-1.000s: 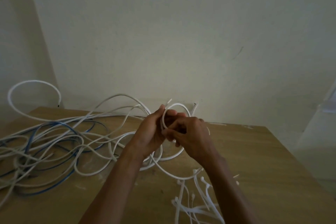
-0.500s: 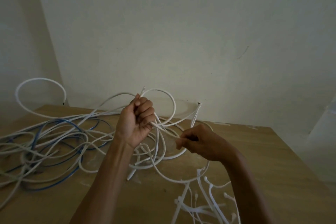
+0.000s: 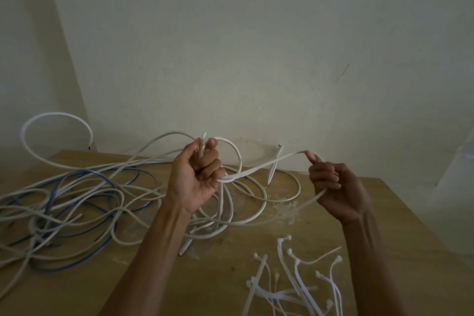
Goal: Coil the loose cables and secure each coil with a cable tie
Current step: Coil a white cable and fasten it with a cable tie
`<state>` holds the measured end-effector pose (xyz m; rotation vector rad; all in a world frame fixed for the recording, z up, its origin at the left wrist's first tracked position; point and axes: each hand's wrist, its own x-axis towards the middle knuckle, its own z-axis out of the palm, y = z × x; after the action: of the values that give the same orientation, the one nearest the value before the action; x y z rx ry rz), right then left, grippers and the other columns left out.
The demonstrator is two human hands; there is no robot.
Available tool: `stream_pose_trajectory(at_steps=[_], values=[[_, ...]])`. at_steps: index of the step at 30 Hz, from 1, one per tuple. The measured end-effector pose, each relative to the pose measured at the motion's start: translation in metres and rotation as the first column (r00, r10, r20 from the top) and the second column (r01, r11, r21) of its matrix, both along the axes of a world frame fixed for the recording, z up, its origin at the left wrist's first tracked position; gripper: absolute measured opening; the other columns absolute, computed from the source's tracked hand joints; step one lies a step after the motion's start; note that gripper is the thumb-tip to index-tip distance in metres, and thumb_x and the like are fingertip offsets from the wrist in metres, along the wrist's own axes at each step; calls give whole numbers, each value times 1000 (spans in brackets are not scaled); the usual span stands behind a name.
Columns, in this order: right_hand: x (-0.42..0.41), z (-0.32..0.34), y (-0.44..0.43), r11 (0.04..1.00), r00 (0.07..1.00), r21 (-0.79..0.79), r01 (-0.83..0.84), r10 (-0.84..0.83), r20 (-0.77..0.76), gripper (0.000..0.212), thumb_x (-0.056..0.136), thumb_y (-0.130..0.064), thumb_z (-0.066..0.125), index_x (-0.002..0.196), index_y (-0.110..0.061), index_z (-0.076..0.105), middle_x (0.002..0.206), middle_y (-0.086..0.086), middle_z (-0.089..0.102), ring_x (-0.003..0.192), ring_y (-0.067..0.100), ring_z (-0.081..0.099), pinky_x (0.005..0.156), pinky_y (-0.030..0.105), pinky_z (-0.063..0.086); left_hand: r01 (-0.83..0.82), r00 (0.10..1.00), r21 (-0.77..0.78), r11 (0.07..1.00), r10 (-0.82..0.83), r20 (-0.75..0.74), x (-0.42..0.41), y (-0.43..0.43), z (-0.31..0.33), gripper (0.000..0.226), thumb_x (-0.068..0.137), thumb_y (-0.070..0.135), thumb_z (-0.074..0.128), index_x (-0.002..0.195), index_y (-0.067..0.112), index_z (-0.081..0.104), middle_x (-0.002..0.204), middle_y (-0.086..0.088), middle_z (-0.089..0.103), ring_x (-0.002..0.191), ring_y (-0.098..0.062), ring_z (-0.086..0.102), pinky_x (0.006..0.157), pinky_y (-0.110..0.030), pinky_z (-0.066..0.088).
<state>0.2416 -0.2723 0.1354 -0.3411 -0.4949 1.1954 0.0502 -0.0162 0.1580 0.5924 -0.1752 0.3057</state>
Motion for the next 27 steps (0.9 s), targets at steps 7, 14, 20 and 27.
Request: stream_pose_trajectory(at_steps=[7, 14, 20, 27], values=[[-16, 18, 14, 967, 967, -56, 248, -251, -41, 50, 87, 7, 64, 135, 9, 51, 81, 0, 59, 47, 6, 50, 43, 13, 44, -86, 996, 89, 992, 89, -30, -2, -3, 4, 34, 102, 31, 29, 72, 19, 40, 60, 5, 18, 50, -11, 14, 48, -25, 24], [-74, 37, 48, 435, 269, -5, 901, -549, 791, 16, 99, -16, 61, 104, -9, 74, 69, -3, 61, 56, 9, 50, 48, 18, 43, -171, 973, 389, 905, 216, -76, 3, -21, 6, 30, 104, 32, 40, 81, 16, 49, 61, 5, 30, 48, -7, 27, 45, -20, 29], [-142, 38, 85, 354, -119, 281, 892, -415, 902, 7, 87, -20, 78, 93, -24, 79, 79, -14, 72, 73, 1, 67, 63, 14, 51, -186, 938, 476, 859, 300, -175, 9, -35, 4, 44, 108, 35, 38, 101, 7, 72, 62, 0, 46, 53, -10, 42, 48, -21, 35], [-144, 16, 104, 255, -477, 563, 787, -327, 816, 26, 96, -32, 66, 118, -17, 71, 107, -6, 56, 95, 10, 54, 78, 25, 50, -132, 963, 200, 971, 174, -205, 5, -30, 9, 45, 105, 41, 40, 66, 19, 48, 60, 2, 43, 54, -11, 42, 52, -22, 41]])
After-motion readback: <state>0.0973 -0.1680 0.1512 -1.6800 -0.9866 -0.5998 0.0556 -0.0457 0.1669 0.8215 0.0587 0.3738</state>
